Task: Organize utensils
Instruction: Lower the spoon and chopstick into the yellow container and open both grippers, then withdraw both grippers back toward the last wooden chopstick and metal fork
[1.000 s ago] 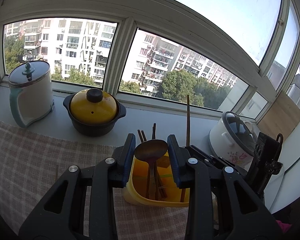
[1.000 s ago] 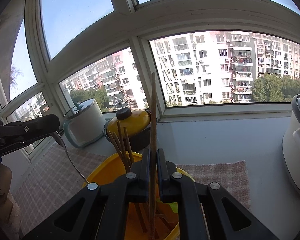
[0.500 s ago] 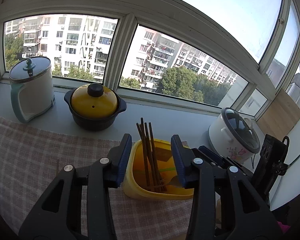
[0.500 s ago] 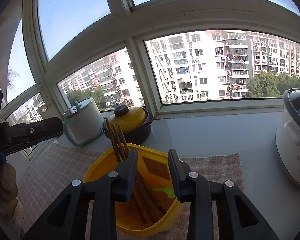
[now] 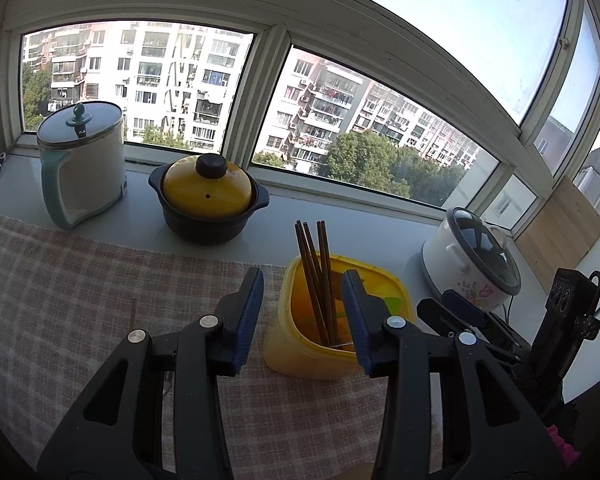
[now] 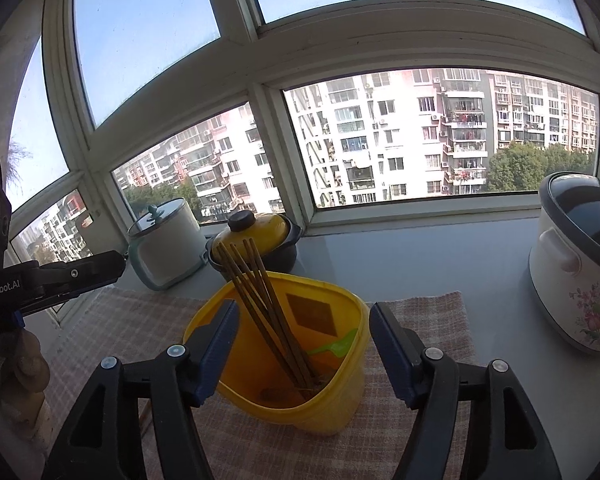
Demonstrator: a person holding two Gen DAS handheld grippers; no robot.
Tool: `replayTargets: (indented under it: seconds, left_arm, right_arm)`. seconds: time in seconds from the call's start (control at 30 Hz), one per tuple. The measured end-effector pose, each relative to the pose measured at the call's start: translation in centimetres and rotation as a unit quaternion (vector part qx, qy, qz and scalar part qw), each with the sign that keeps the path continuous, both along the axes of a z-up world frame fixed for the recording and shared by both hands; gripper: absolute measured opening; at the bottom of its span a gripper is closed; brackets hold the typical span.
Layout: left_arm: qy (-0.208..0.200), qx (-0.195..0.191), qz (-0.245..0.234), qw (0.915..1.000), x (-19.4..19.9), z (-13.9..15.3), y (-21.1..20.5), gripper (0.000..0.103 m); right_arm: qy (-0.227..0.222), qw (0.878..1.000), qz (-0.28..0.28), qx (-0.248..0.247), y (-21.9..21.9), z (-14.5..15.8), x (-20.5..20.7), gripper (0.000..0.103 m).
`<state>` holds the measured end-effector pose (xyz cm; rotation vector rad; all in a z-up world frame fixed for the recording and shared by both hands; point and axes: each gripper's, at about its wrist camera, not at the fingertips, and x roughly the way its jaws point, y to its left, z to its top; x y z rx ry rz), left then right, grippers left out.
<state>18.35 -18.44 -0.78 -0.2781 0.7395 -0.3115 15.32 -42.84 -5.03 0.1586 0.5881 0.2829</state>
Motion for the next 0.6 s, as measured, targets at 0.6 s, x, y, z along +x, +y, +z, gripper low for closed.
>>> replayTargets:
  seconds: [0.6]
  left_arm:
    - [0.012, 0.028, 0.056, 0.998, -4.4, -2.6, 9.5, 0.066]
  right_arm:
    - [0.009, 1.0, -0.022, -0.009, 2.6, 0.3, -4.2, 0.103]
